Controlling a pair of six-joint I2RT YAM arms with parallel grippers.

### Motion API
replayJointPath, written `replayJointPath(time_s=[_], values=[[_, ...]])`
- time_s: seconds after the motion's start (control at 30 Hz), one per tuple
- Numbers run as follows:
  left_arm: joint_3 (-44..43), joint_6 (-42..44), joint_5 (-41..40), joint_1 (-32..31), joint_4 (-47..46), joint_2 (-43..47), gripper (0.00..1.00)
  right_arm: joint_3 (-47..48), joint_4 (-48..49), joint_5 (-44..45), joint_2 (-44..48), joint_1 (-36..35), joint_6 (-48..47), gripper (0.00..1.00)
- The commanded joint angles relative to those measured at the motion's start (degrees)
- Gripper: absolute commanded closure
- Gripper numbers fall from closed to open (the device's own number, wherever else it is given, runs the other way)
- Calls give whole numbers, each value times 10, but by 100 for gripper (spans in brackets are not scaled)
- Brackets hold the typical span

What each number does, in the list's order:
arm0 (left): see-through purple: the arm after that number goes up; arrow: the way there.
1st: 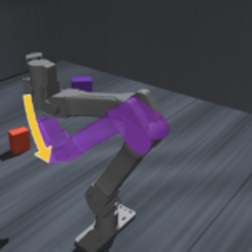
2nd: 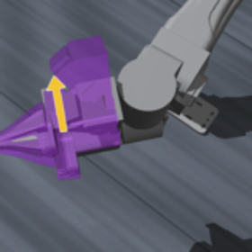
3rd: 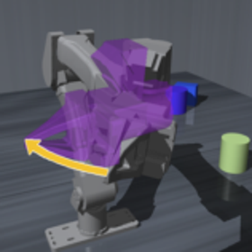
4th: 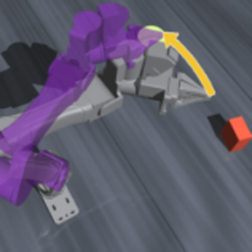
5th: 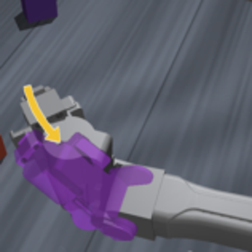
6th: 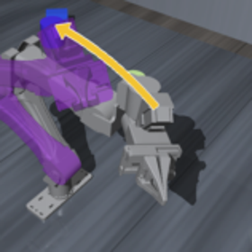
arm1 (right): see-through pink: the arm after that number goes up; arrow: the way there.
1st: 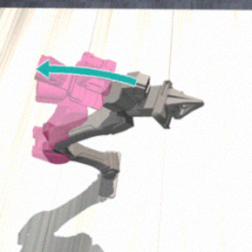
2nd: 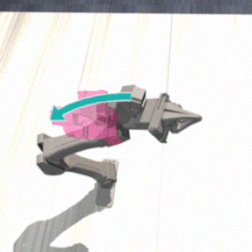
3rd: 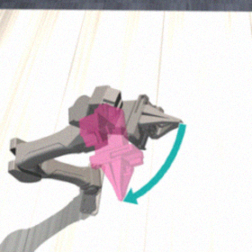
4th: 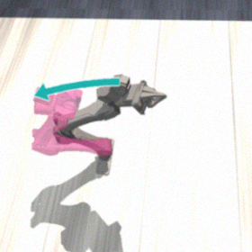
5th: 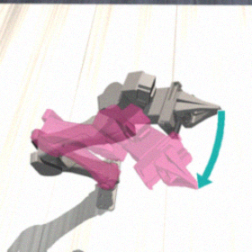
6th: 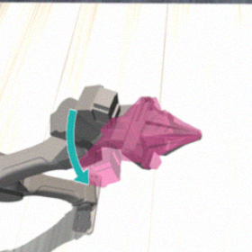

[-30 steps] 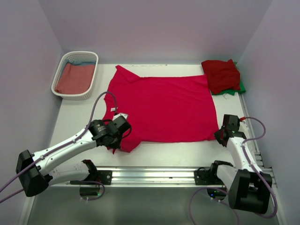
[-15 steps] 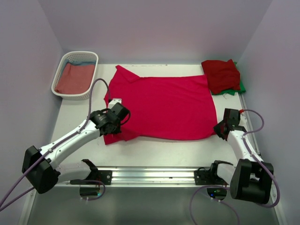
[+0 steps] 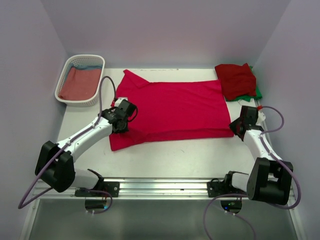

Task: Fold and stack the t-shirts
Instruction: Fold the folded rectangular tshirt in 1/3 of the way

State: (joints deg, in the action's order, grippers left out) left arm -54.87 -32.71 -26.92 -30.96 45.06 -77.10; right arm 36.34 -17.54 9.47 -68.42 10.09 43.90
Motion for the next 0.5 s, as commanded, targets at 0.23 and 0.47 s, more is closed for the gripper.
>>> replayJointPath(time_s=[0.23,0.47], values=[[-89,55,-41,19,-72,-77,100,67,59,13,-59,1,1,100],[-142,81,-50,35,-70,-122,100,98,74,13,-103,1,1,100]])
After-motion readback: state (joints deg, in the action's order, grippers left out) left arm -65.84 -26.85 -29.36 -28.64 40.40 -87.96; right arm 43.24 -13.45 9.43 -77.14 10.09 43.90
